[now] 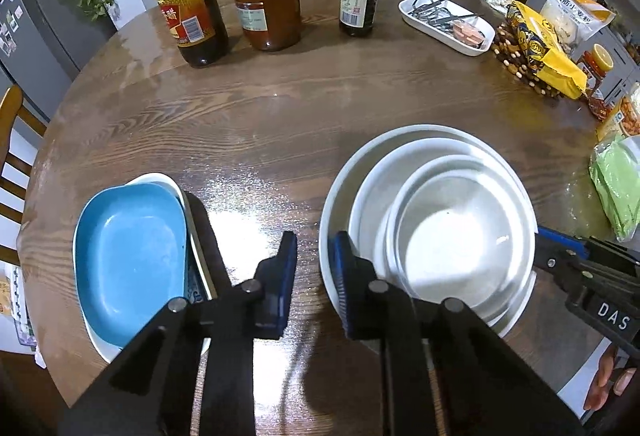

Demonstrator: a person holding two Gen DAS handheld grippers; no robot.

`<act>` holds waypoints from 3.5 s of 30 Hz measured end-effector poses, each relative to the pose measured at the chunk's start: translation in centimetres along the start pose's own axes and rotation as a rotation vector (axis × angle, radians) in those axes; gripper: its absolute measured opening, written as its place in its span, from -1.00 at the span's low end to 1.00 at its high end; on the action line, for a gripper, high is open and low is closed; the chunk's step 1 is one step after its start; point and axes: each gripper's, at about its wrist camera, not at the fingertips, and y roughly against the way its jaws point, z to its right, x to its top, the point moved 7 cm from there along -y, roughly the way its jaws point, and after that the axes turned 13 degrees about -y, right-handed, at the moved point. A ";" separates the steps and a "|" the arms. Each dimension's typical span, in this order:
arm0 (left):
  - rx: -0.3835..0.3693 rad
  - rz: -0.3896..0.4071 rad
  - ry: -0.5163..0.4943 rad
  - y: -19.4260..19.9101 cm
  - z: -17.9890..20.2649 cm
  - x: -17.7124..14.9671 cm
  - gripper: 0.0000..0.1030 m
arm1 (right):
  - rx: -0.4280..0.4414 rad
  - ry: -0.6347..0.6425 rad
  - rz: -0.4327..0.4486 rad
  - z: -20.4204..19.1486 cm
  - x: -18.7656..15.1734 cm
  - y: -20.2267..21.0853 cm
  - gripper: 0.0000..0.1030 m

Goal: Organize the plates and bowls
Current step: 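Grasp the rim of the nested white bowl stack with the right gripper, then lift the bowl stack and carry it over the blue plate stack, then lower the bowl stack onto the blue plates with the right gripper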

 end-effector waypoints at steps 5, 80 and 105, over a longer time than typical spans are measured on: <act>0.007 0.007 -0.019 0.0 0.5 0.1 -0.92 | -0.011 0.026 0.007 -0.8 -0.1 -0.1 -0.74; 0.174 0.175 0.183 7.5 -11.1 -4.0 -0.92 | 0.111 0.194 0.038 -14.1 -2.7 0.6 -0.74; 0.202 0.058 0.253 5.0 -19.1 -8.9 -0.92 | 0.113 0.254 -0.082 -21.2 -6.7 -6.1 -0.74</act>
